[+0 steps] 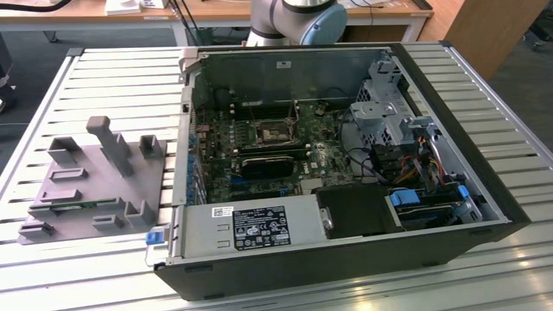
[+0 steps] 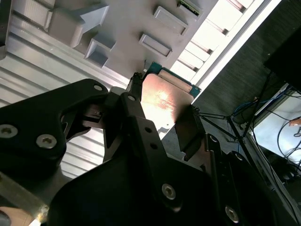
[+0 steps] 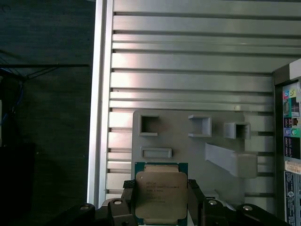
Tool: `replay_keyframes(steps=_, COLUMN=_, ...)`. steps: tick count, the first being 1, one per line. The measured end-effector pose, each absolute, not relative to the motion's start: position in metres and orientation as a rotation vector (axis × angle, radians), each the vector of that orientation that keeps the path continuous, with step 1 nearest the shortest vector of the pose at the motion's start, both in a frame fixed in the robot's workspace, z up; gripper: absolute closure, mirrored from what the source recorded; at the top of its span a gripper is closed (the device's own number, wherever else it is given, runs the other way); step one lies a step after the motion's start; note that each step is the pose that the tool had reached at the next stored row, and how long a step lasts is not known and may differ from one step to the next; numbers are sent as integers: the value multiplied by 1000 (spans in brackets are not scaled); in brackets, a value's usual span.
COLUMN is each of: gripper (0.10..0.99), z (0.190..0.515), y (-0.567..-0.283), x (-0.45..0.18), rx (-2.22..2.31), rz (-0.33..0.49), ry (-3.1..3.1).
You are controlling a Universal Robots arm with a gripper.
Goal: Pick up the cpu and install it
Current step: 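Pick up the cpu and move it towards the insertion slot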
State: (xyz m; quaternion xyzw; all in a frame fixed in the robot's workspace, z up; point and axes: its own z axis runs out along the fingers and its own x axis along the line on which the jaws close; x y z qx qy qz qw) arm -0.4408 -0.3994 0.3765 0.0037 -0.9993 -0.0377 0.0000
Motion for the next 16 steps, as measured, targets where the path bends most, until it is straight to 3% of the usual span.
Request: replay_keyframes(steps=16, gripper=553, z=400, y=-398, x=-441, rx=12, rz=-118, ry=-3139)
